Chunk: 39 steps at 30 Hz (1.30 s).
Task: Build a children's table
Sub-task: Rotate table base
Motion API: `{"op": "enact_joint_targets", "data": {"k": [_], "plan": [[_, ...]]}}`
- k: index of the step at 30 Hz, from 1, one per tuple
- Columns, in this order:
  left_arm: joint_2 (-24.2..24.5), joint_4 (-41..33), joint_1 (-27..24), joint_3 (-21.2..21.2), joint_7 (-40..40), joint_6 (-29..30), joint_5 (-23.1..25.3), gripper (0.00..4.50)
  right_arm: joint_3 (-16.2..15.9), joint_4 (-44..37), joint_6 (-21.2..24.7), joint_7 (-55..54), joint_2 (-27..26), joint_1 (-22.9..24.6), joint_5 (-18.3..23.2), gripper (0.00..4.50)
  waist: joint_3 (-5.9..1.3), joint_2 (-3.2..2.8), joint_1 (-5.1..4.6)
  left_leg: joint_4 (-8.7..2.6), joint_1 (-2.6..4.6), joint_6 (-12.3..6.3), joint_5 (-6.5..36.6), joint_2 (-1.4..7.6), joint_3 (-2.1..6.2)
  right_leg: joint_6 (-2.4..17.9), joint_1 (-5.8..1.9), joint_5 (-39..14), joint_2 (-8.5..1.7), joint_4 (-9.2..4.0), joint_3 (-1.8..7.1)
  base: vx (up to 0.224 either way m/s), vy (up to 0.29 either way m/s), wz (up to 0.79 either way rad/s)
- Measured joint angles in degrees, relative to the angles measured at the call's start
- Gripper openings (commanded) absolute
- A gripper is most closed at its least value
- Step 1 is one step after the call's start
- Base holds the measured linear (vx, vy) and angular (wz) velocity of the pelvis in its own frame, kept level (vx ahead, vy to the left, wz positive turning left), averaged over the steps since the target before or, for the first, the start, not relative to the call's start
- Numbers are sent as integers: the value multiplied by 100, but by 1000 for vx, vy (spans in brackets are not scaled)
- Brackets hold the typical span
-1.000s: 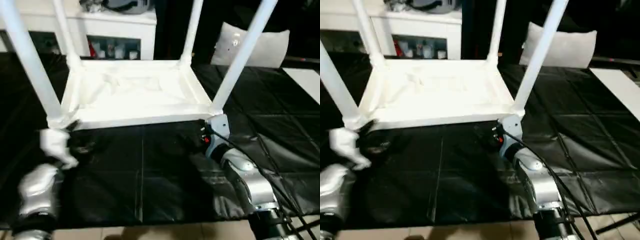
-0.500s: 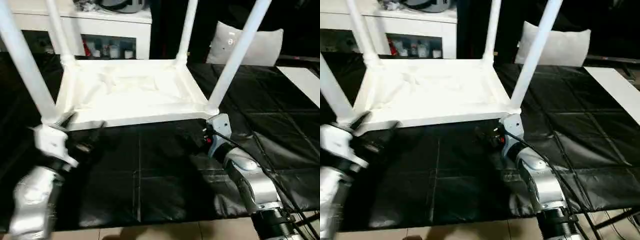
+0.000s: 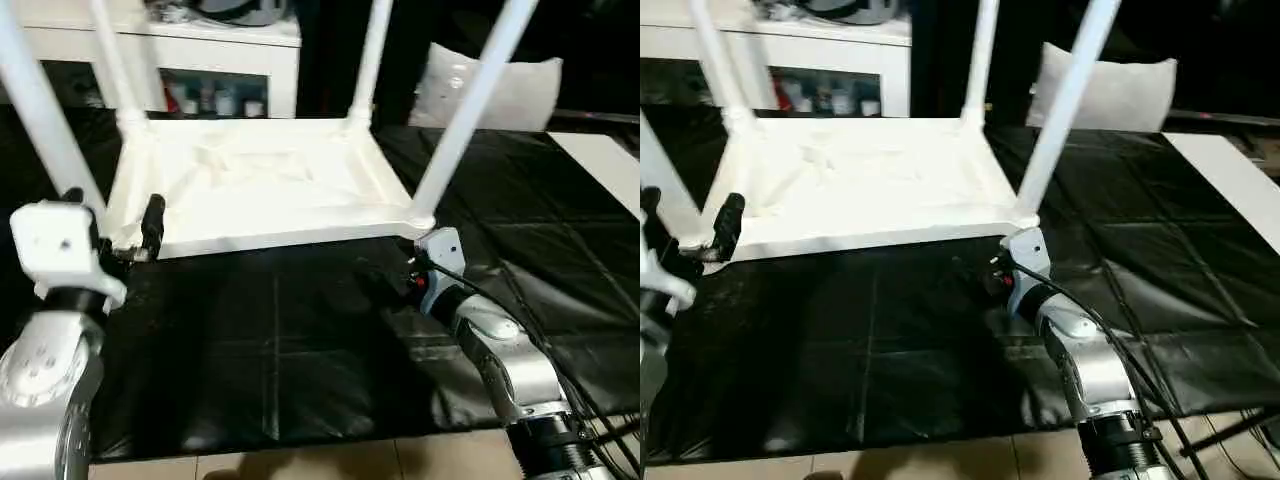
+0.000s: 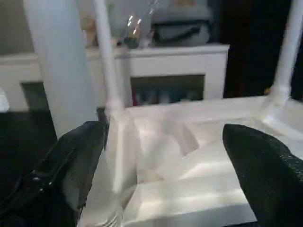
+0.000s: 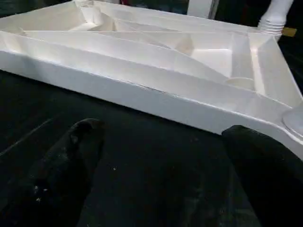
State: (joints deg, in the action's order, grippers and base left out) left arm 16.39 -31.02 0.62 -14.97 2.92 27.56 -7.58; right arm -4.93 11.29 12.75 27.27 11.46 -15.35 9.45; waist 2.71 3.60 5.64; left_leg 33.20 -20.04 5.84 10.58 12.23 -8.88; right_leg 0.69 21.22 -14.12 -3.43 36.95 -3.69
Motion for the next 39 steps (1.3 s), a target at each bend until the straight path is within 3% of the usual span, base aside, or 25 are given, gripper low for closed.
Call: {"op": "enact_joint_targets", "data": {"k": [5, 9, 15, 17, 21, 24, 30, 36, 38, 39], "plan": [[-183, -248, 109, -109, -328, 664, 14, 448, 6, -11, 33, 8, 63, 96, 2, 450, 10, -18, -49, 7, -8, -1, 0, 0, 0, 6, 21, 5, 1, -1, 1, 0, 0, 0], [-131, -755, 2, 396, 147, 694, -368, 448, 11, -236, 54, 175, 138, 214, 72, 450, 16, -41, -41, 29, -47, -6, 3, 0, 0, 4, 50, 12, 2, 0, 1, 0, 0, 0], [-176, -924, -156, 1309, 564, 894, -613, 448, 47, -762, 109, 513, 411, 446, 272, 450, 28, -96, -55, 42, -43, -6, 2, 3, -8, 4, 48, 29, 3, 0, 4, 0, 0, 0], [-212, -901, -147, 1370, 569, 908, -608, 448, 78, -863, 177, 593, 456, 487, 381, 450, 39, -126, -65, 43, -43, -5, 2, 5, -6, 5, 51, 40, 4, -1, 4, 0, 0, 0], [-184, -383, 237, 1280, 513, 440, -332, 448, 248, -1086, 326, 742, 497, 528, 647, 450, 42, -157, -69, 42, -48, -5, 1, -2, -4, -4, 55, 51, 12, -1, 8, 0, 0, 0], [-176, -101, 155, 1206, 372, 94, -143, 448, 233, -1038, 225, 765, 438, 615, 643, 450, 36, -158, -67, 45, -53, -5, 1, 0, 4, 1, 53, 54, 12, -6, 11, 0, 0, 0], [-236, 275, 4, 995, 320, 63, -179, 448, 57, -885, 346, 669, 245, 489, 629, 450, 39, -162, -54, 63, -70, -8, 1, 0, 3, 14, 72, 62, 11, -9, 14, 0, 0, 0], [-118, 616, 52, 381, 359, -145, -350, 448, -59, -1021, 564, 287, 12, 152, 412, 450, 26, -82, -66, 65, -77, -6, 0, 9, -7, 12, 74, 62, 17, -7, 10, 0, 0, 0], [-71, 658, 194, 172, 292, -22, -393, 448, -42, -1003, 611, 105, -120, 103, 410, 450, 36, -113, -58, 79, -77, -7, 1, 8, -1, 10, 73, 67, 16, -8, 11, 0, 0, 0], [-38, 707, 289, 60, 169, 71, -374, 448, -49, -995, 593, 73, -182, 20, 415, 450, 50, -183, -57, 89, -82, -10, 2, 2, 11, 8, 69, 77, 13, -15, 13, 0, 0, 0]]}}
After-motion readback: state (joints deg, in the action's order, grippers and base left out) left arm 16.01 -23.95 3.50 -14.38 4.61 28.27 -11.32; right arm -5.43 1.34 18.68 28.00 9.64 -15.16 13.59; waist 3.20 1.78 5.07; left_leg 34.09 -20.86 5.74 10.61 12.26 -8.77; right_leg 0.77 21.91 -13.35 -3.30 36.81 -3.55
